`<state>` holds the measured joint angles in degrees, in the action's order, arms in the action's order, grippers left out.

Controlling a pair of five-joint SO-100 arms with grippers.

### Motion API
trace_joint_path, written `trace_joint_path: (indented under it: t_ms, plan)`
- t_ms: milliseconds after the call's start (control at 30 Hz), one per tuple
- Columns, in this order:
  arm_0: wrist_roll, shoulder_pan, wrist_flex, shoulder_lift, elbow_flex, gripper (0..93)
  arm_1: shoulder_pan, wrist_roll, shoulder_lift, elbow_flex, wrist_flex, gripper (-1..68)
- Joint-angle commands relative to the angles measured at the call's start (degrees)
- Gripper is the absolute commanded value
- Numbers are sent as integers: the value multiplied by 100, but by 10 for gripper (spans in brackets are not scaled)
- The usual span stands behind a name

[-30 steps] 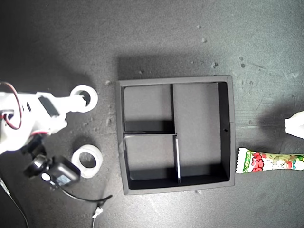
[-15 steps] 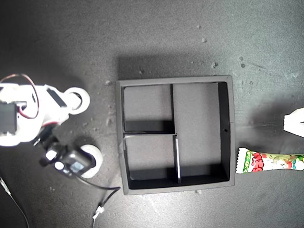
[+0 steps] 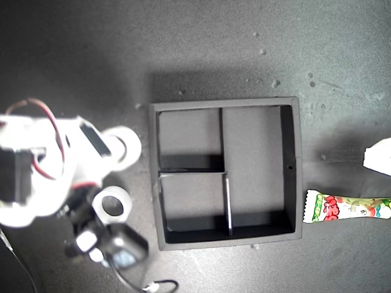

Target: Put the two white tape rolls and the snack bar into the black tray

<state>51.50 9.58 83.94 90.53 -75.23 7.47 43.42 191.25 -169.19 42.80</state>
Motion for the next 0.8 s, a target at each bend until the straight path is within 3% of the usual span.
trace_joint_path:
  t_ms: [0, 167, 300, 467, 700, 767]
  plan:
    - [290, 360, 826, -1204, 2435, 0, 369, -1195, -53, 1292, 439, -3]
    - [571, 967, 2118, -3797, 6478, 0, 958, -2021, -1529, 2813, 466, -2]
    - [782, 1090, 2109, -4386, 6820, 0, 1063, -1617, -3665, 4342, 554, 0]
    - [914, 1160, 2109, -4922, 7154, 0, 1406, 606, -5036, 5045, 668, 71]
    - [1002, 1160, 2109, -5704, 7849, 2, 2364, 3727, -5089, 3542, -396, 142]
    - [1063, 1169, 2109, -5889, 8042, 45, 2593, 4280, -5089, 3094, -809, 177]
